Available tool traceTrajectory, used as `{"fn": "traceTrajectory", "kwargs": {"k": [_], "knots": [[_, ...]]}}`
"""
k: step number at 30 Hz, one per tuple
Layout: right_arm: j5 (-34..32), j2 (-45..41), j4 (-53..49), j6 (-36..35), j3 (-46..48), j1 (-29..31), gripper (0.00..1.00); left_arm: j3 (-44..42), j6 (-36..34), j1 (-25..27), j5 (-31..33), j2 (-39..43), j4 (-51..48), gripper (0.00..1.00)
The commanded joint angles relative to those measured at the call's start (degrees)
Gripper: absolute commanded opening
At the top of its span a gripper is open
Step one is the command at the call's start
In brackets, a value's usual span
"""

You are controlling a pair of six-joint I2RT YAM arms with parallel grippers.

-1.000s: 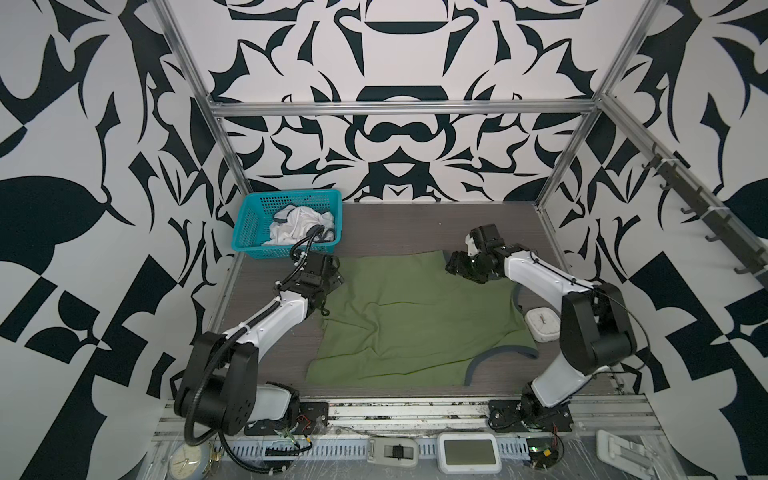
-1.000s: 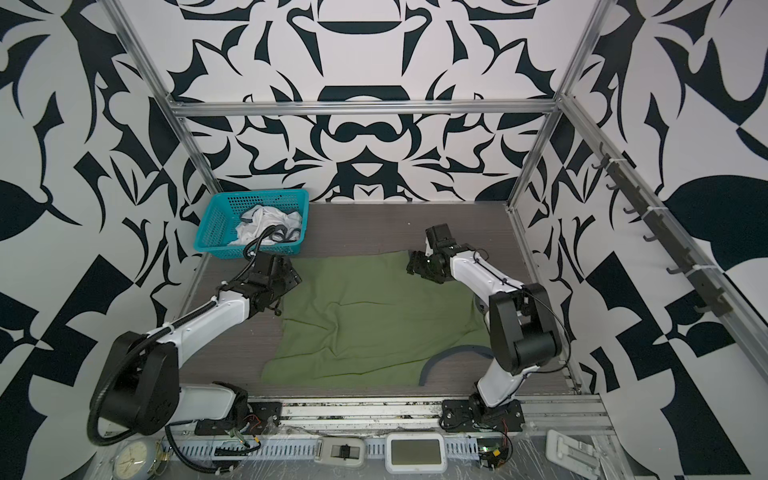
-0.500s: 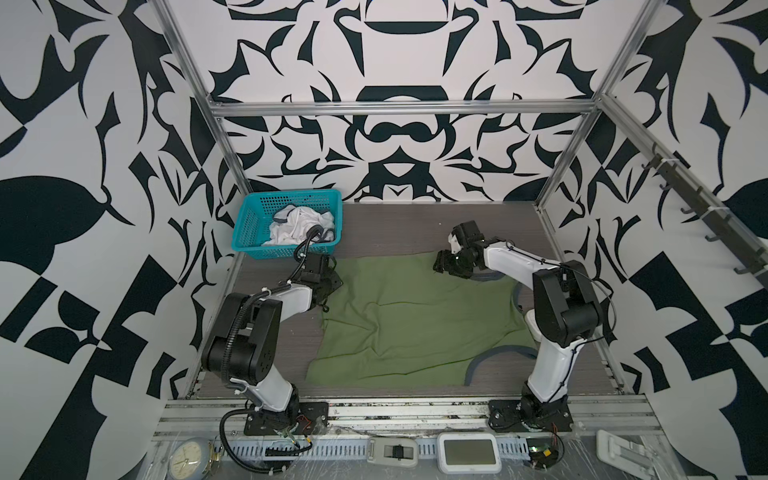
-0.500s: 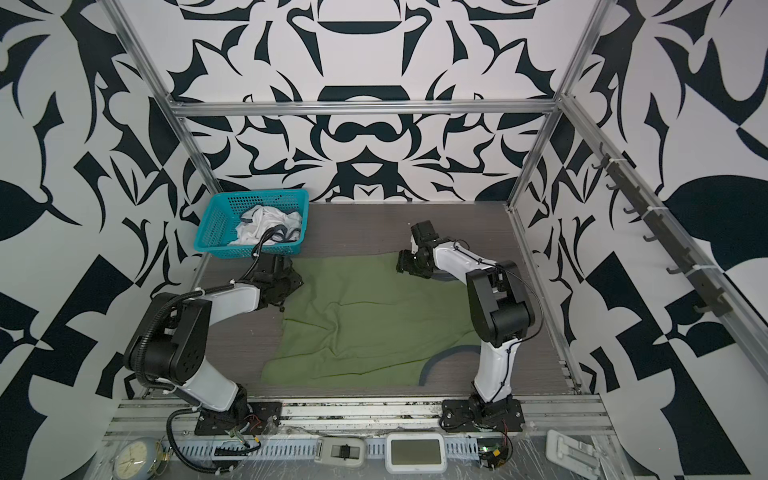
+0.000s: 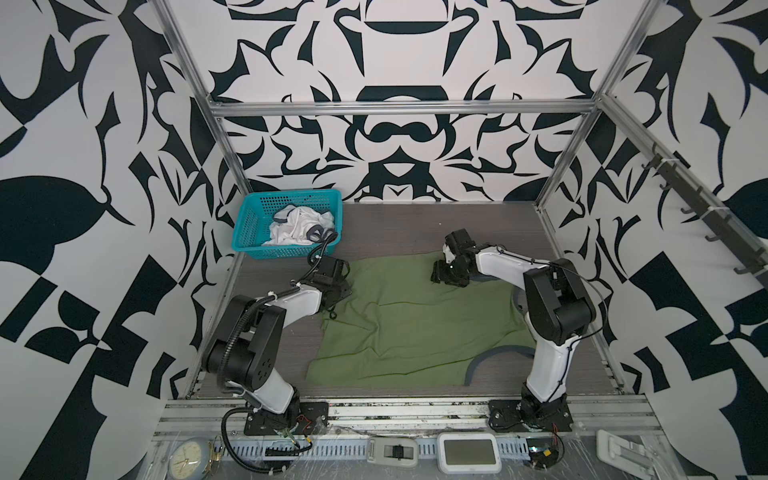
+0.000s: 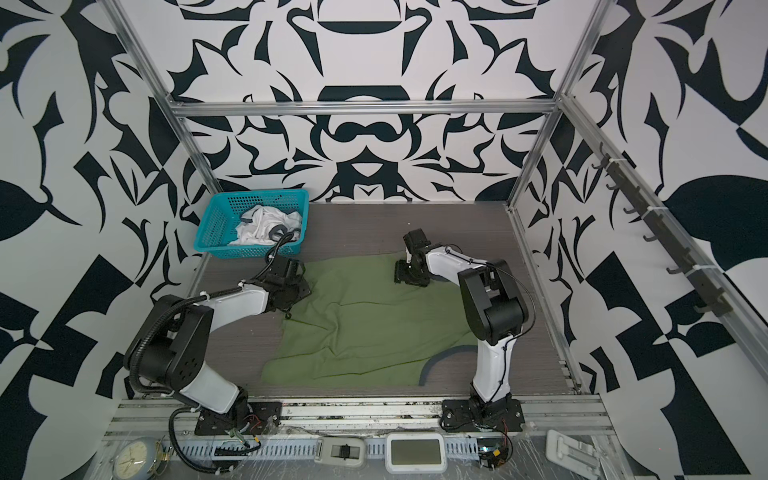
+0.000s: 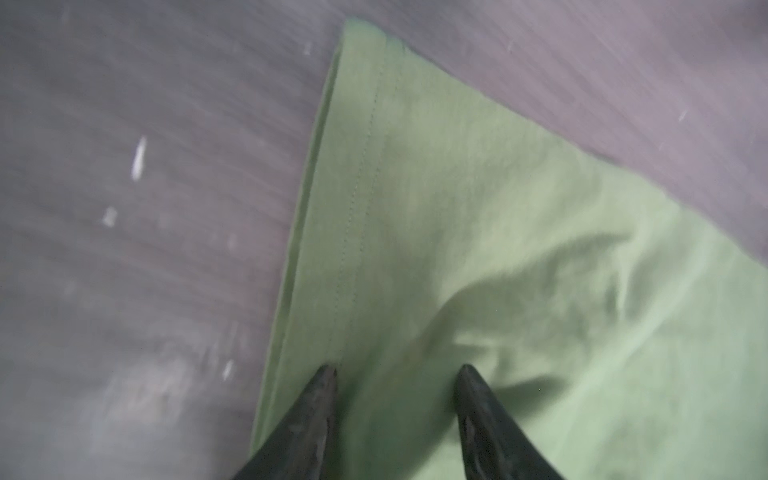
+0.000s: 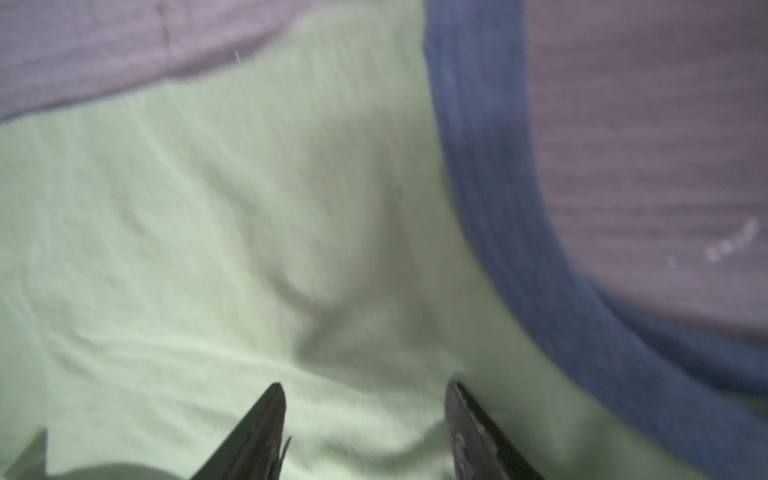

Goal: Fold and stack the tank tops

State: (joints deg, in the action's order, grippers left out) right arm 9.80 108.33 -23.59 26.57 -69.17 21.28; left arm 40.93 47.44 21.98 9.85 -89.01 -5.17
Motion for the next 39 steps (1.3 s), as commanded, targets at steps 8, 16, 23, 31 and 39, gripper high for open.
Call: {"fn": "traceTrajectory", "kwargs": {"k": [8,16,23,31,39], "knots": [[0.7,-6.4,-3.9,-0.4,-1.2,0.8,0.64,0.3,1.0,1.1,4.0,12.2,-15.9,0.61],[-1.2,-1.5,-4.2,-1.2,-10.9,0.5,0.64,5.9,-2.5,-7.4,2.8,5.6,-9.8,0.62],[-1.1,5.3,-5.0,-2.3,-19.0,-0.4,0.63,8.7,-4.3,-11.3,0.2,-3.1,-2.7,0.59],[-1.4,9.6,-5.4,-3.4,-22.9,-1.7,0.64,10.6,-5.8,-12.0,-0.7,-9.3,1.1,0.54],[-1.0,12.5,-6.3,-4.2,-25.0,-2.2,0.65,12.3,-6.3,-12.3,-1.0,-12.9,1.7,0.48]]}}
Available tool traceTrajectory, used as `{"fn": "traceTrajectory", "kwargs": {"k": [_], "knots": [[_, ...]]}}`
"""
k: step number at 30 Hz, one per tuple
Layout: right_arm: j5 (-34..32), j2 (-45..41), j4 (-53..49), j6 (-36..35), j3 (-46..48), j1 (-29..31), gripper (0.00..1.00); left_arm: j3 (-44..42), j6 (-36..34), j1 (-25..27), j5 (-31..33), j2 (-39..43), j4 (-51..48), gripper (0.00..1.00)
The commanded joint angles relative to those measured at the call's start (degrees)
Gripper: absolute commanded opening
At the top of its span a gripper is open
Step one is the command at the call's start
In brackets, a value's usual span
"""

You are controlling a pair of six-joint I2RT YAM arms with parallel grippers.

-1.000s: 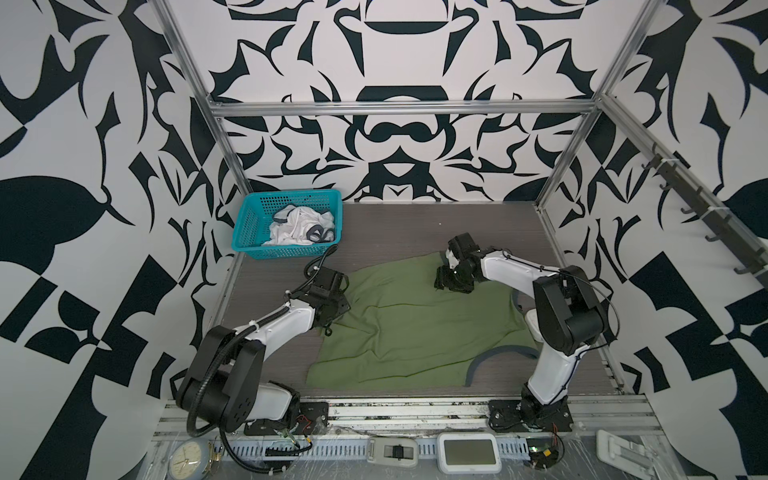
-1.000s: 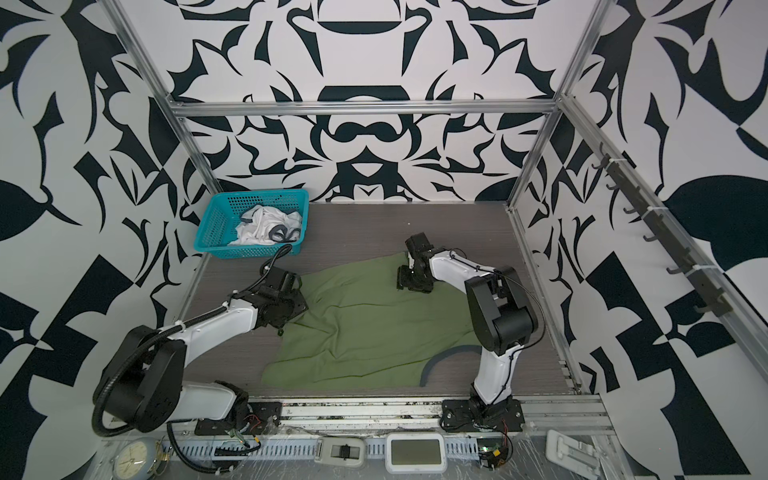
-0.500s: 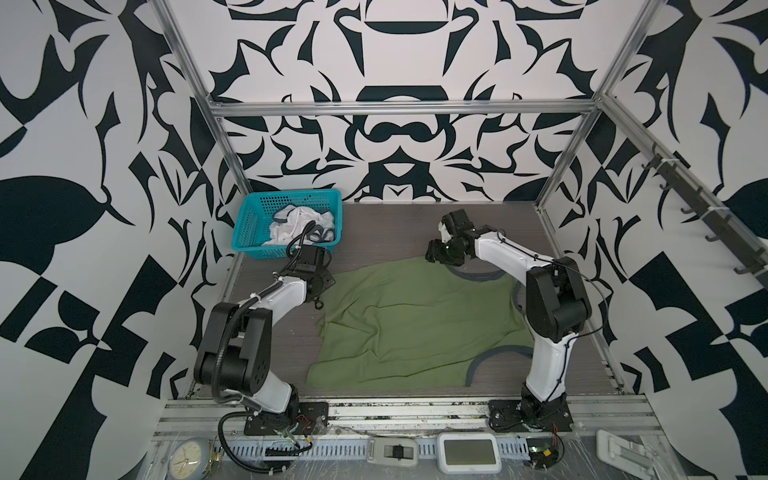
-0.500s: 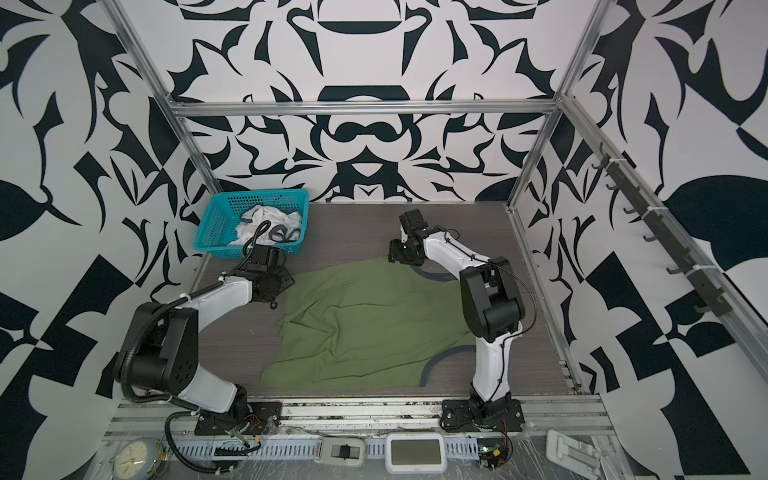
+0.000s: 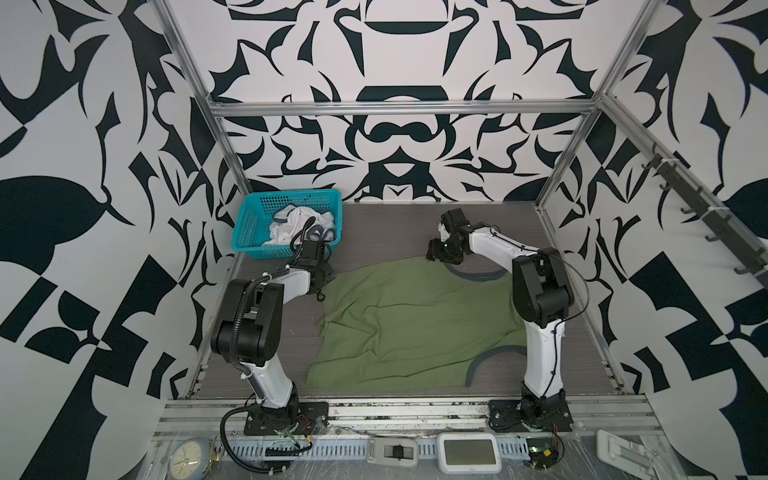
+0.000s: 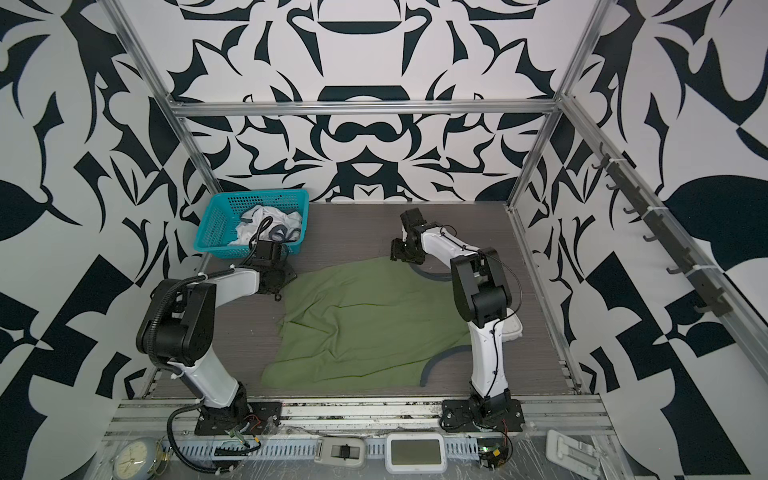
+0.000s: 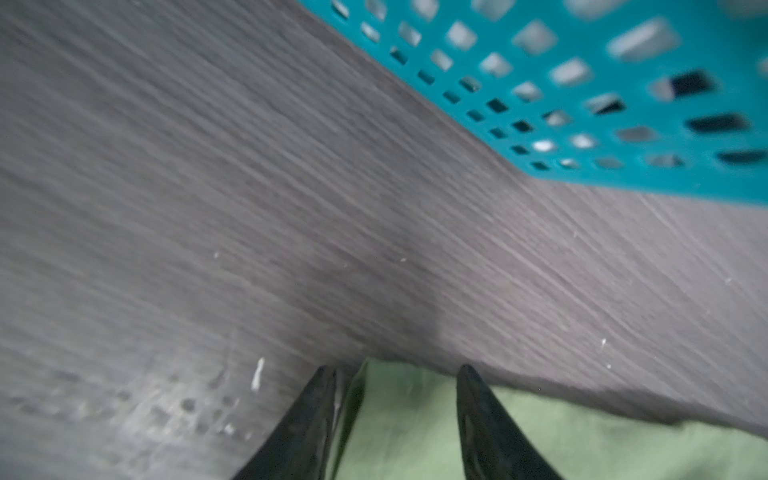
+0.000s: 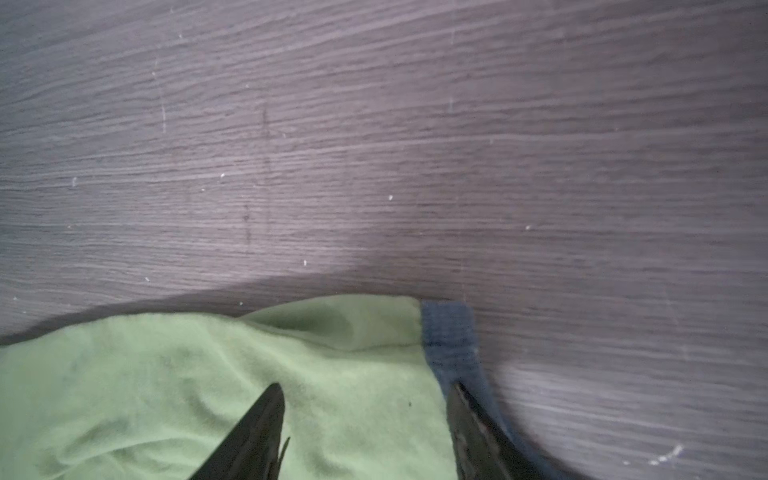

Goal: Fold and stack the tank tops

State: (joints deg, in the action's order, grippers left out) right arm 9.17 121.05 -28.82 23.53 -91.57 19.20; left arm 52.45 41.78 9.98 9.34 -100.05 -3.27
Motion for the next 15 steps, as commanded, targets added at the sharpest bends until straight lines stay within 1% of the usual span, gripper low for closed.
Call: {"fn": "traceTrajectory", "kwargs": {"k": [1,7,11,15], "knots": [[-0.2,0.2,-1.0,-1.3,-2.8,-0.2,0.65,0.8,-0.6,-0.3,-0.6,-2.0,-0.1,0.47],[0.4,2.2,-1.7,-1.4,-4.5,-0.1,0.64,0.6,-0.7,-0.3,-0.8,-1.8,0.0,0.4],[-3.1,2.6,-3.2,-1.5,-5.6,-0.3,0.64,0.6,-0.8,-0.3,-0.5,-1.5,-0.2,0.36],[-3.8,1.7,-4.0,-1.5,-6.3,-1.0,0.64,0.8,-1.1,-0.3,-0.5,-1.7,-0.3,0.3]]}}
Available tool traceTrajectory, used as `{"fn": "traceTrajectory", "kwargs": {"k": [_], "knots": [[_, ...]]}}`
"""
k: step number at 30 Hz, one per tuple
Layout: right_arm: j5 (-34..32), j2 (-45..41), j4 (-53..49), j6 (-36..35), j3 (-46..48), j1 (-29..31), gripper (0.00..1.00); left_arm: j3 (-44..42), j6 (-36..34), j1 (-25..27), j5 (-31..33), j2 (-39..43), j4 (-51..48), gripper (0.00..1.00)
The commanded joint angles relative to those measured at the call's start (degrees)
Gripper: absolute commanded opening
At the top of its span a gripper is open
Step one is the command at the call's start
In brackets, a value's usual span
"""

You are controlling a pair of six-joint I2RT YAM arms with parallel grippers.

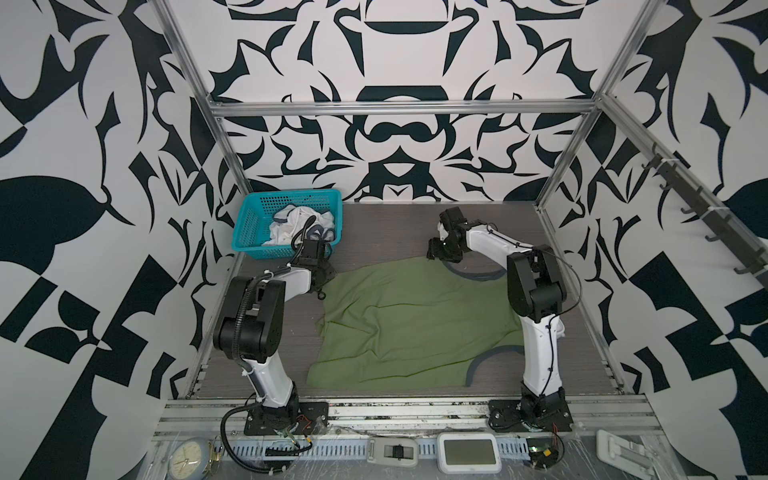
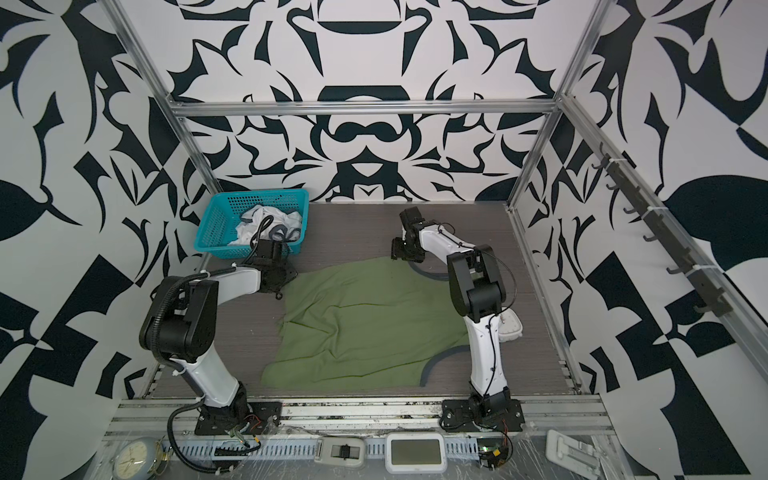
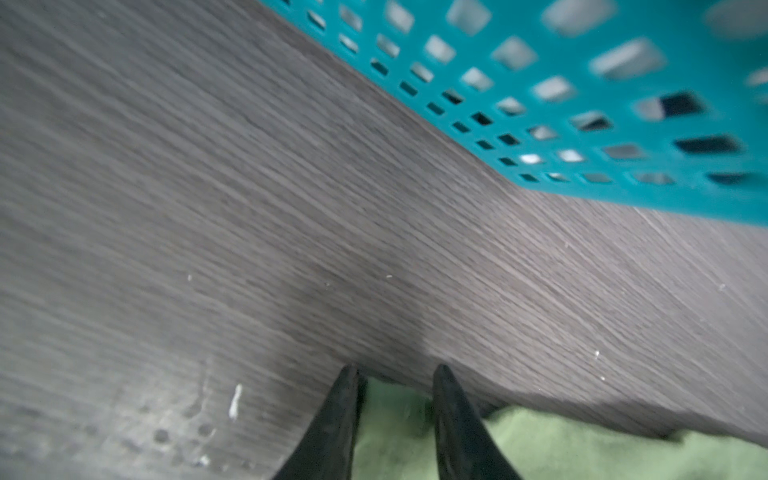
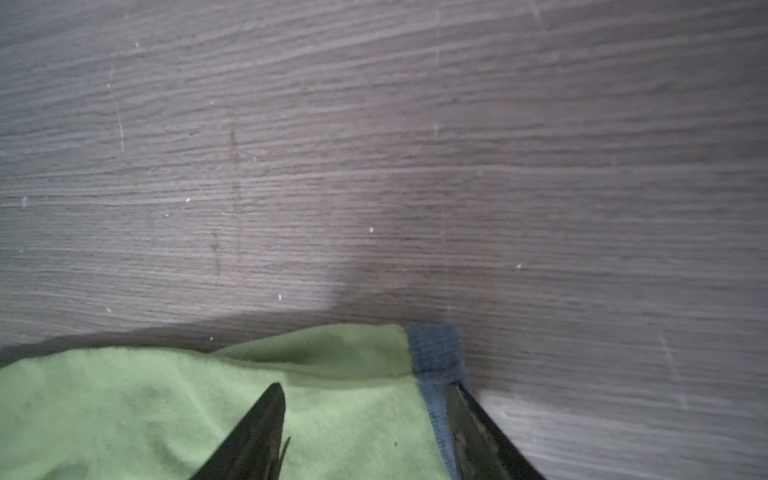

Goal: Fold and stack the tank tops

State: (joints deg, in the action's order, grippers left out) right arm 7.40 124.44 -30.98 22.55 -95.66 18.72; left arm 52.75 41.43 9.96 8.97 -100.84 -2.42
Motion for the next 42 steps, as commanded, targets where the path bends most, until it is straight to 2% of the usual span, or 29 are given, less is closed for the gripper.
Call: {"fn": "traceTrajectory", "kwargs": {"k": [1,4,9,15,17,24,26,33,42], "knots": [[-2.5,-2.0,-1.8,-0.5,-2.2,-0.7,0.64,0.6,-0.7,-0.2,0.0,-0.9,-1.2,0.28],[-4.4,-2.1,-2.2,0.3,-2.3,-1.3,0.64,0.6,-0.7,-0.3,0.0,-0.9,-1.1,0.23],[-0.3,0.5,-2.1,-0.3,-3.9,-1.6,0.63,0.9,-0.6,-0.3,-0.2,-0.5,-1.1,0.19],[0.6,2.8,-2.7,-0.5,-5.4,-1.6,0.59,1.2,-0.8,-0.3,-0.4,0.0,-1.3,0.15],[0.9,3.6,-3.0,-0.7,-6.0,-1.6,0.53,1.4,-0.8,-0.3,-0.3,0.4,-1.4,0.12],[1.2,3.2,-3.7,-1.1,-6.7,-1.5,0.16,1.9,-1.0,-0.3,0.2,1.6,-1.8,0.01],[1.0,2.2,-3.6,-1.5,-6.8,-1.4,0.09,2.1,-1.3,-0.3,0.9,2.6,-1.9,0.0],[0.2,-1.5,-2.7,-2.1,-6.6,-1.1,0.04,3.4,-2.7,-0.3,2.9,6.5,-2.7,0.0],[1.1,-5.5,0.9,-1.1,-4.8,-1.1,0.03,5.3,-5.9,-0.4,6.5,12.1,-2.0,0.0]]}}
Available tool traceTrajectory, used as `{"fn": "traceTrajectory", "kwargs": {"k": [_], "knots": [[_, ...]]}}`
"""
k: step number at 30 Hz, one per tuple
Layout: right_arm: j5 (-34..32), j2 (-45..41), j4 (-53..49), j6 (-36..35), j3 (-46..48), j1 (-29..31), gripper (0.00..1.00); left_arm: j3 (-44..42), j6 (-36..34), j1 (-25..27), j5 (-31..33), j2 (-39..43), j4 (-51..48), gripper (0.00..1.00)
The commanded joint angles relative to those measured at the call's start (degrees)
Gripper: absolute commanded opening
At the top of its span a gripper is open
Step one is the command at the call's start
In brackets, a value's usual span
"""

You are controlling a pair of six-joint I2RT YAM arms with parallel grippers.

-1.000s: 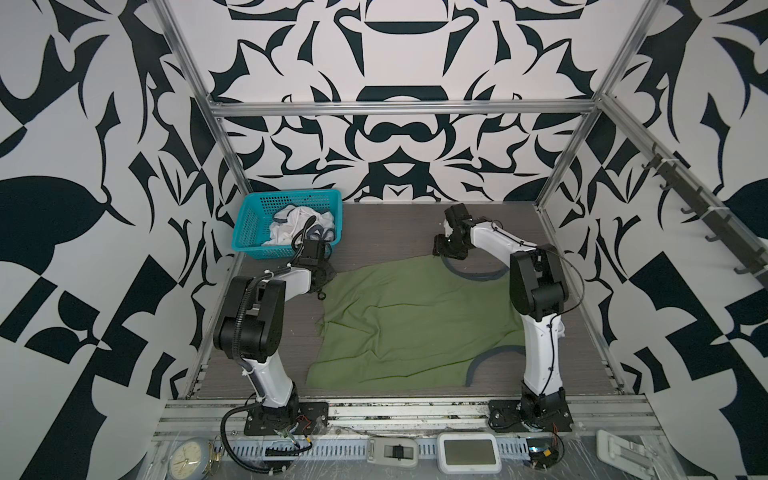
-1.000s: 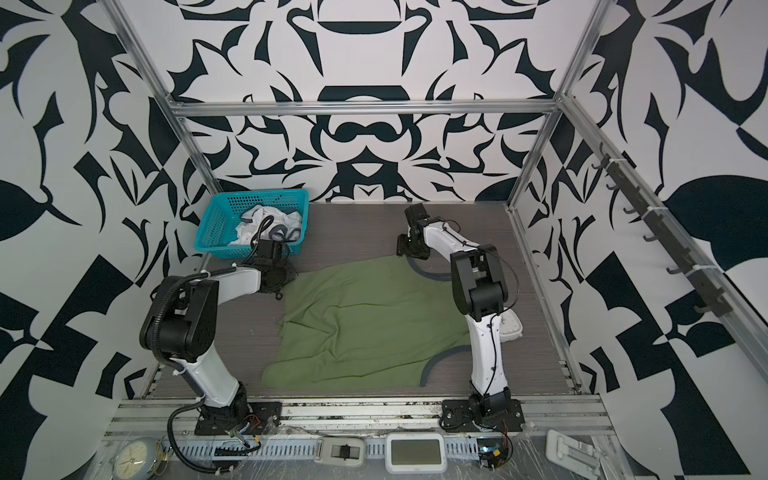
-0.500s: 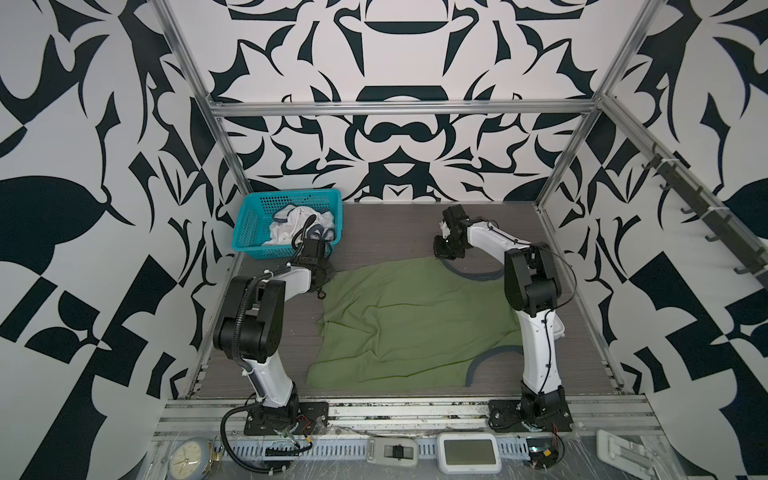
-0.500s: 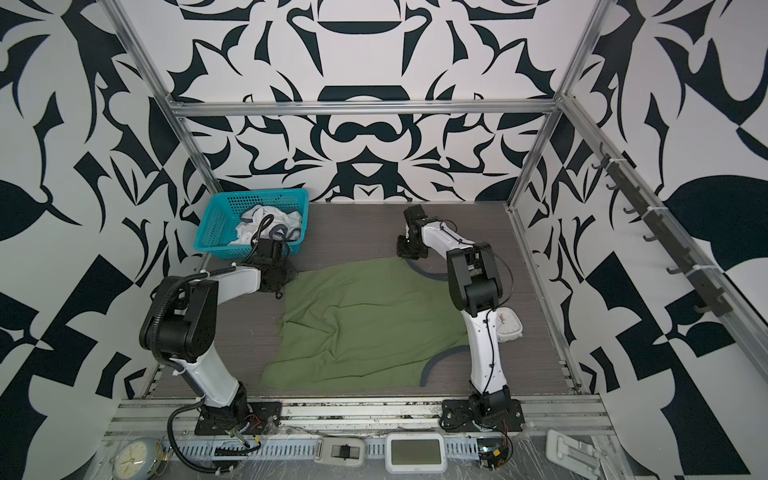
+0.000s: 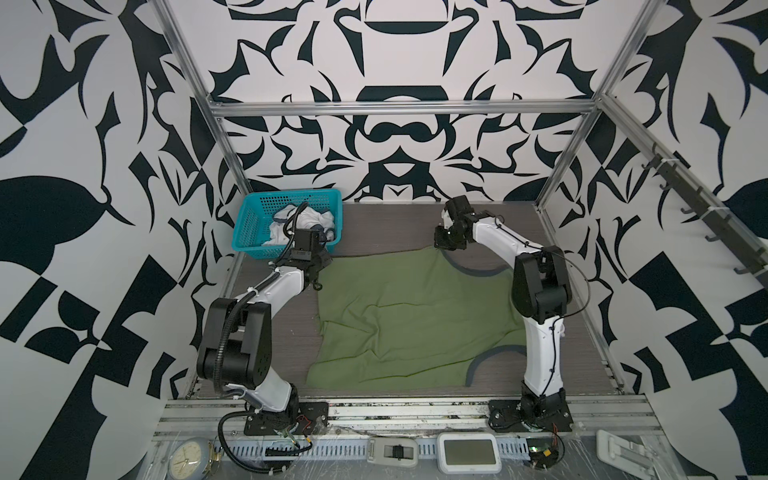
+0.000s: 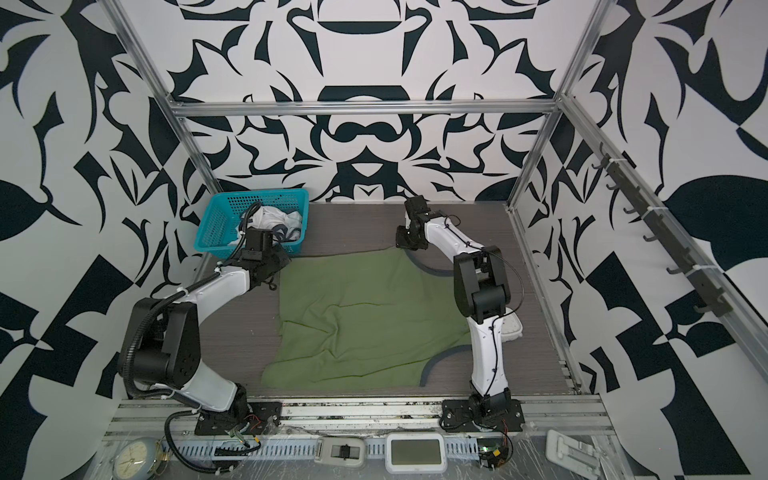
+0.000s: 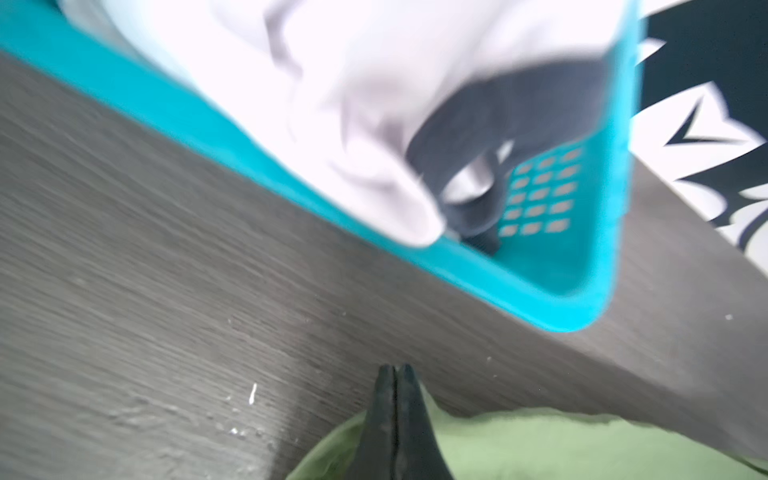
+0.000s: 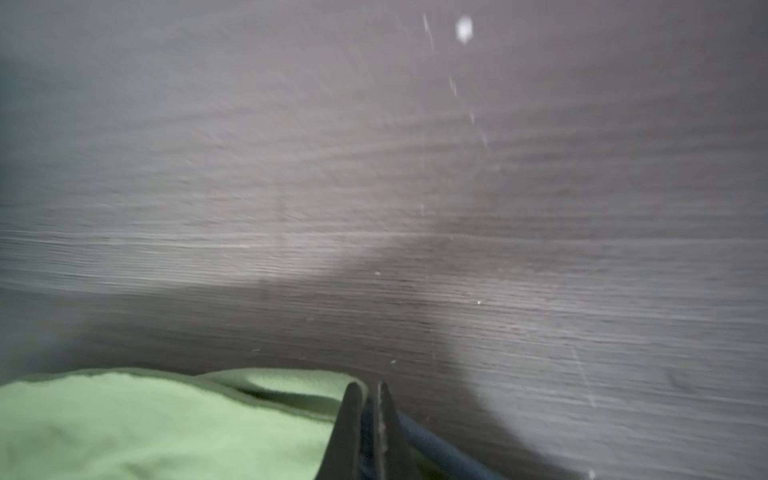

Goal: Fold and stack the tank tops

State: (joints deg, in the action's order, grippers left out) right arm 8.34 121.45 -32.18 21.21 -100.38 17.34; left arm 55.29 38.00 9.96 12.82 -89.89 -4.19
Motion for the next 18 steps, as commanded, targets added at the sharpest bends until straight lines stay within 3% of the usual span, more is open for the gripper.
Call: {"fn": "traceTrajectory", "kwargs": {"k": [1,10,18], "knots": [[0.6,-2.5,2.3,0.2,-0.2,0.3,0.03,3.5,-3.1,-0.5,3.0,1.0,-0.6,0.0],[0.3,-2.8,3.4,0.5,1.1,0.4,0.03,8.8,-8.0,-2.0,0.5,-2.5,-2.1,0.0],[0.4,-5.8,5.4,0.4,5.9,0.8,0.03,5.8,-9.5,-2.0,-4.3,-0.9,-1.2,0.0]]}}
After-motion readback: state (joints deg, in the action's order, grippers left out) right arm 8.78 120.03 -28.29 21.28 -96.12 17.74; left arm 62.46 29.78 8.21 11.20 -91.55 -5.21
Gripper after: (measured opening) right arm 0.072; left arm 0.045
